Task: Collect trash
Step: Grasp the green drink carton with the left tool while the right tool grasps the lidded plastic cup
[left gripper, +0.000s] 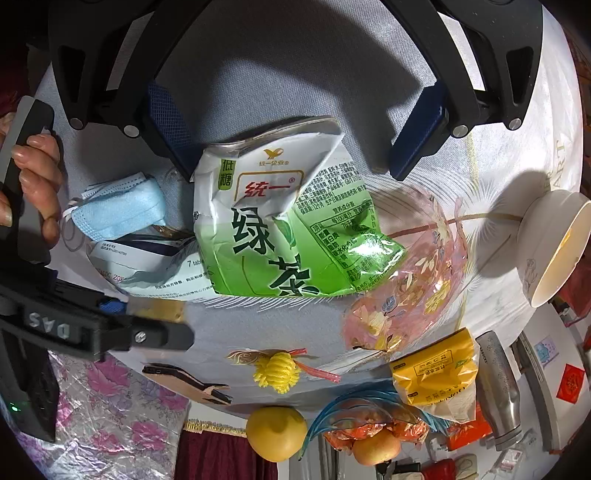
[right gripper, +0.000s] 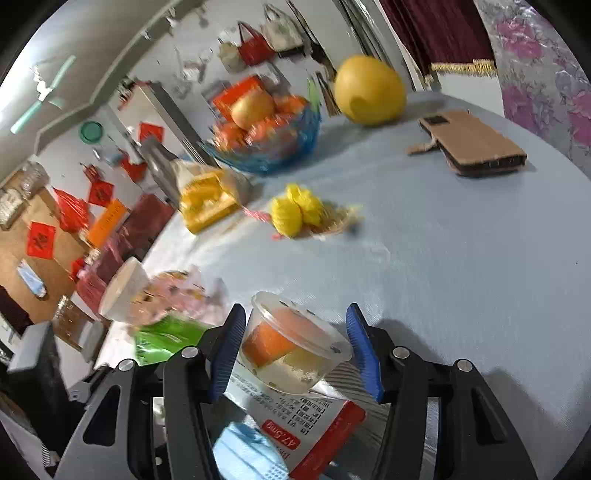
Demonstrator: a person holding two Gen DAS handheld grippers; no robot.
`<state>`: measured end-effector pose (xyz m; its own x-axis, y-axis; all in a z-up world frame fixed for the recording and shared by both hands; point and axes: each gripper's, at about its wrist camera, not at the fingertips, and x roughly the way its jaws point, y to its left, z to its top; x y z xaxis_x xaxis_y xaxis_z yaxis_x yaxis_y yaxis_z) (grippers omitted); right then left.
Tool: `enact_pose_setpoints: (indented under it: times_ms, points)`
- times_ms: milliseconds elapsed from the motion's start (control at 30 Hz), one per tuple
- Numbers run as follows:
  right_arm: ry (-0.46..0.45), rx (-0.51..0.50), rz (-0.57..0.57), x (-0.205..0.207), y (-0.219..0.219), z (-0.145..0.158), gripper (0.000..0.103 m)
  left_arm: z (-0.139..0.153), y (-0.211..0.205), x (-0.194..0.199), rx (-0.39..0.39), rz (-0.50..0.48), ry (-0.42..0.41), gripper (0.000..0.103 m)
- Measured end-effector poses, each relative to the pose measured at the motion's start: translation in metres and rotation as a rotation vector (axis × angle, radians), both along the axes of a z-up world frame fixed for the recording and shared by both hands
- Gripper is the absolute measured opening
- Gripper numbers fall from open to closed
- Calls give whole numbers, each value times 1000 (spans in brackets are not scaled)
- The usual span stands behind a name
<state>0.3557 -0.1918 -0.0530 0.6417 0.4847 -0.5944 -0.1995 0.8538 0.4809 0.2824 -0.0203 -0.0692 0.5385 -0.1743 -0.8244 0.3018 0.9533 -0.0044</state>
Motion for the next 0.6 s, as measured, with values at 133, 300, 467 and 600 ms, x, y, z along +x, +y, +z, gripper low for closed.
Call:
enact_pose_setpoints:
  times_ms: [133,300,467,600]
  points:
    - [-61,57,-37,-9,-13,6,56,1,3,1,-21,0,5,96]
    - [-81,71,-58,-12,-17,7,56,4,12,5,-84,16,11,96]
    - [-74,72,-55,-12,-18,6,56,10,15,7,-117,49,-23,96]
    - [-78,73,-52,-14,-17,7,56,15,8,6,-98,51,-71,96]
